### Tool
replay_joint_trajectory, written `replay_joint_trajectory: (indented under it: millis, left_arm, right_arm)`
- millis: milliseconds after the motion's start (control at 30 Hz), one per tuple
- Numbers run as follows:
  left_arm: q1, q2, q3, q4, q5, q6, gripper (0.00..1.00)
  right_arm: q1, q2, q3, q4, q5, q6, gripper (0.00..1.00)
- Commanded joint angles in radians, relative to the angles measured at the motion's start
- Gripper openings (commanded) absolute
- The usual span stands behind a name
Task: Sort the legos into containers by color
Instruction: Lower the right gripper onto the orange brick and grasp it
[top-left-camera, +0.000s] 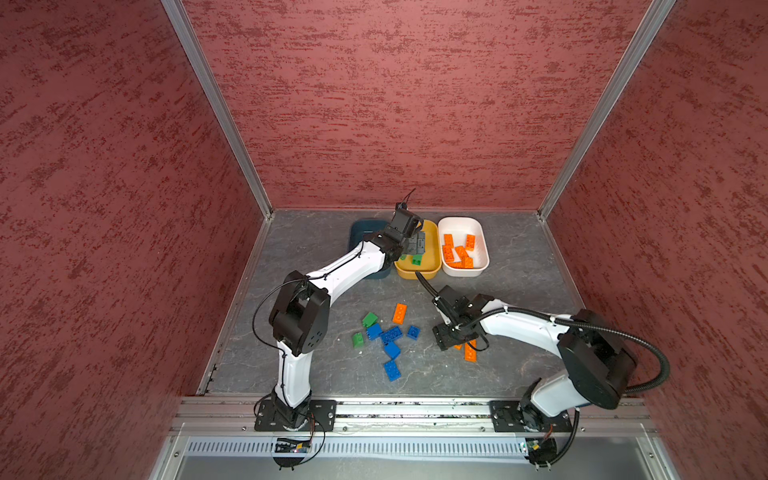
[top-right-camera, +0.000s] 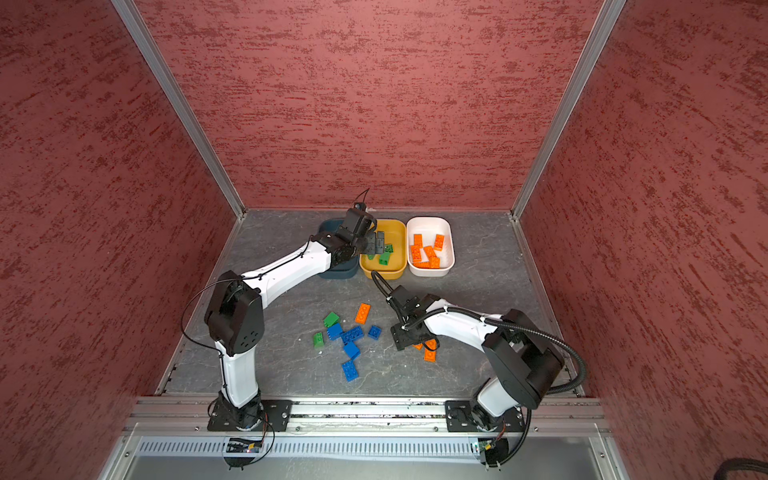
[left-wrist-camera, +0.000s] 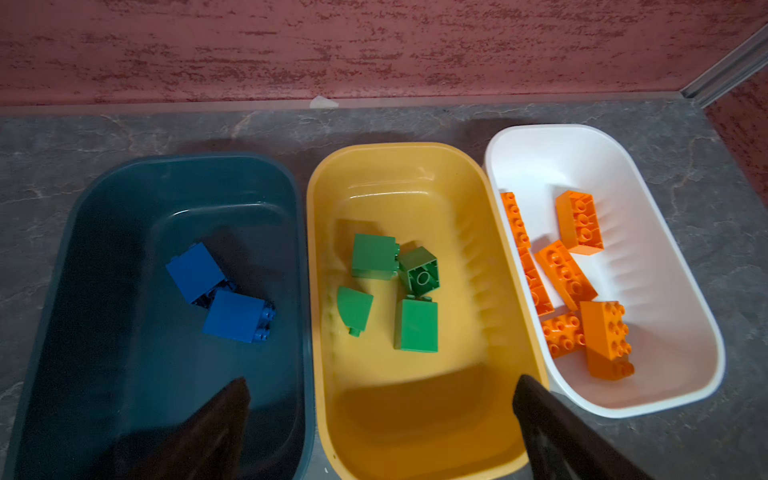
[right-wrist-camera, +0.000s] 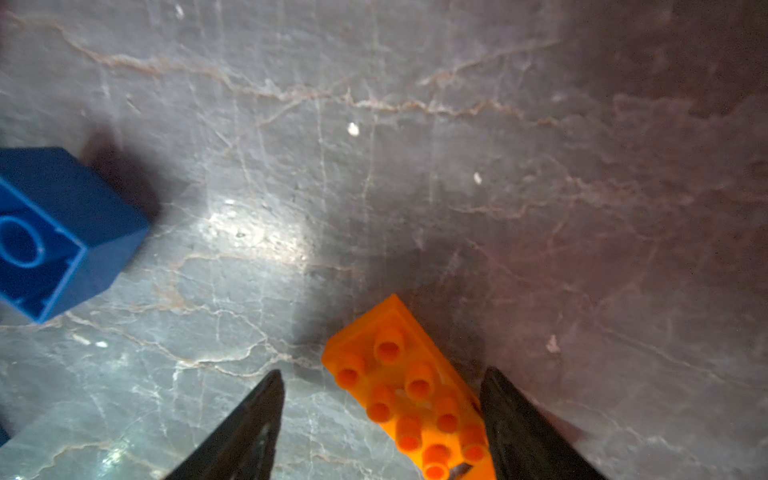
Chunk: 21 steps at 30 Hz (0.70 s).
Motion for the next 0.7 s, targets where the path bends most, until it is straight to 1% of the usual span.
replay_joint_trajectory:
  millis: [0,133,400,567,667]
  left_arm:
    - [0.013,-0.056,-0.021,0.031,-0.03,-0.038,0.99]
    - [0.02,-0.055,-0.024,0.02,-0.031,-0.047,0.99]
    - [0.02,-0.052,-0.029,0.016,-0.026,-0.058,1.0]
    - [0.022,-0.053,-0.029,0.008,-0.022,-0.062,1.0]
    - [0.021,-0.057,-0.033,0.004,-0.02,-0.062,1.0]
  right_arm:
    - [0.007,0.019,0.022,-0.055,0.112,0.034,0.67]
    - [0.007,0.015,0.012,-0.041,0.133,0.052,0.52]
    - [0.007,0.021,-0.006,0.041,0.142,0.077,0.31]
    - [0.003,-0.02,0.015,0.097,0.166,0.069,0.27]
    - [-0.026,-0.072,0.025,0.137,0.186,0.045,0.26]
